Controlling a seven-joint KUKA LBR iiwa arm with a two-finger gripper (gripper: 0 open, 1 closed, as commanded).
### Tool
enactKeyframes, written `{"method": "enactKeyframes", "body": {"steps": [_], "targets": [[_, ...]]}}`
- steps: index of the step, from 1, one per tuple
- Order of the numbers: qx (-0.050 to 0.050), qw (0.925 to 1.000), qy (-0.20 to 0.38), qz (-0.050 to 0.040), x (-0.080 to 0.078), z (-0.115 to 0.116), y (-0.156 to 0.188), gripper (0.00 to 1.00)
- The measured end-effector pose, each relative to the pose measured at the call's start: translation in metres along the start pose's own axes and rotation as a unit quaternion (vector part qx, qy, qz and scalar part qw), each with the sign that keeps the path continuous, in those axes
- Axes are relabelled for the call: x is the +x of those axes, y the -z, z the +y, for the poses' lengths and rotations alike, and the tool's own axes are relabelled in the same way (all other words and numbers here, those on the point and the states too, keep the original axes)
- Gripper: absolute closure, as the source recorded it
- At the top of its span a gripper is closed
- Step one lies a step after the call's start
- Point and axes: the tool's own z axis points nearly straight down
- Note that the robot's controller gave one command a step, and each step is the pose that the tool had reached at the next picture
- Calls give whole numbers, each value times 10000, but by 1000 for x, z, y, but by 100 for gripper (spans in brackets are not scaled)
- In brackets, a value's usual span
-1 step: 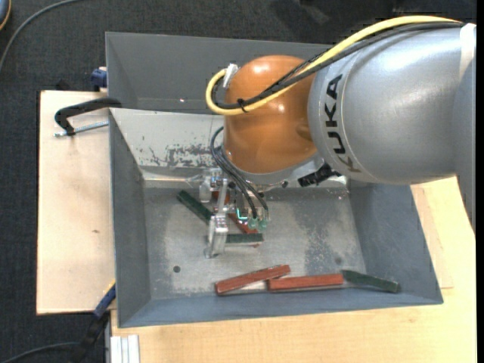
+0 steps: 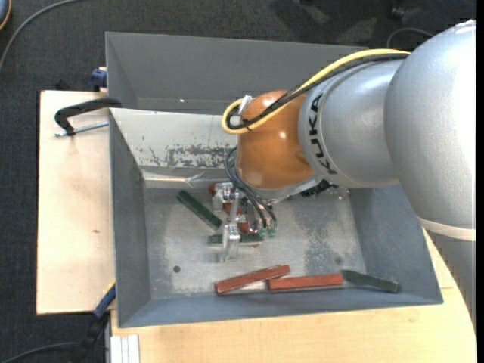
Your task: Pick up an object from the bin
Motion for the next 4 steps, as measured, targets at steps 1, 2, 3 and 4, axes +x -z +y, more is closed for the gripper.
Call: {"method": "enactKeyframes", "body": {"steps": [1, 2, 3, 4], "targets": [[-13, 9996, 262, -46, -14, -42, -17, 0], [-14, 9979, 654, -27, 7, -42, -18, 0], [-16, 9979, 645, -31, 7, -42, -18, 100], [-5, 9953, 965, -106, 24, -76, 139, 100]]}}
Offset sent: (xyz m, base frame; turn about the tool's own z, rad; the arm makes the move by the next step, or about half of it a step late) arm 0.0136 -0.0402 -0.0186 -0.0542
